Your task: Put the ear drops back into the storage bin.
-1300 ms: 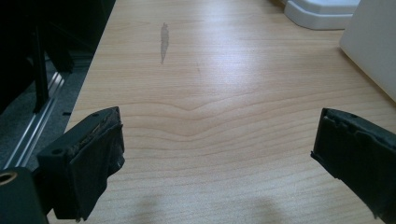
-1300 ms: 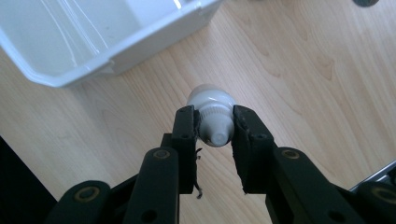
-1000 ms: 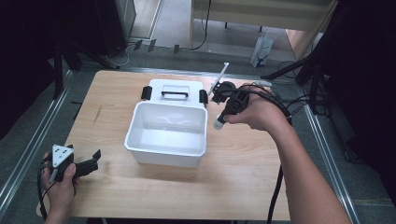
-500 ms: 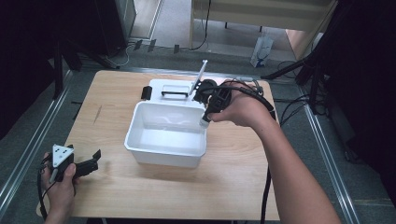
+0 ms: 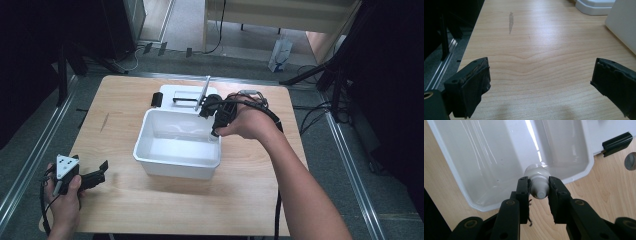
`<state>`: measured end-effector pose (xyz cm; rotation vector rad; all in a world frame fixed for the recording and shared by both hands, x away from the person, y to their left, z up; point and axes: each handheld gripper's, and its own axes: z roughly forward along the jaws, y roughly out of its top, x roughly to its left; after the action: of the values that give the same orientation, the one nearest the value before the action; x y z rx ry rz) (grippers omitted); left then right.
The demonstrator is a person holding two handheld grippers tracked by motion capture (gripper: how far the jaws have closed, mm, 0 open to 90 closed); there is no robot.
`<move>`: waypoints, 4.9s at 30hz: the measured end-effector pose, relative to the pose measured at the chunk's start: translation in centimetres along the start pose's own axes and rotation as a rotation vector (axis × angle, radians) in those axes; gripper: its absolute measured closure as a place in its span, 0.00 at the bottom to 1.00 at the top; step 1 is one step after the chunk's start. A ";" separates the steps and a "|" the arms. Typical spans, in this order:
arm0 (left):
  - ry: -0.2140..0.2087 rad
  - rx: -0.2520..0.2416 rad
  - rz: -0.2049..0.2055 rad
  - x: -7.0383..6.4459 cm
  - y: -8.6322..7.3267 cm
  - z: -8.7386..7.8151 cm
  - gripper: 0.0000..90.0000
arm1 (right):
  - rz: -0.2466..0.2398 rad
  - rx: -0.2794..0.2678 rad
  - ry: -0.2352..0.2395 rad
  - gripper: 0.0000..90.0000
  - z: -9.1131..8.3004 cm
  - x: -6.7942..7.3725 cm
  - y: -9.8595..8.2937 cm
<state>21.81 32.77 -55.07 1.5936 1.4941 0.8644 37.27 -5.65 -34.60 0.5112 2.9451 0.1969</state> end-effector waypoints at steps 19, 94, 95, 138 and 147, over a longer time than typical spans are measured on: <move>-0.001 0.000 0.002 0.0 0.0 0.0 0.03 | -0.057 0.080 0.006 0.80 4.3 0.7 0.8; -0.009 0.011 0.013 -0.1 0.0 0.1 0.03 | -0.055 0.018 -0.007 0.54 4.8 0.8 1.2; -0.009 0.011 0.013 -0.1 0.0 0.1 0.03 | -0.053 0.015 -0.011 0.54 4.5 0.8 1.2; -0.005 0.014 0.023 -0.2 0.0 0.1 0.04 | 0.250 -0.104 -0.066 0.27 3.4 -2.6 -8.8; -0.005 0.014 0.023 -0.2 0.0 0.1 0.04 | 0.347 -0.132 -0.071 0.17 5.0 -2.6 -12.1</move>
<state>21.88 32.54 -55.08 1.6250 1.4837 0.8643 36.58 -17.29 -41.07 0.9834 2.7296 0.3985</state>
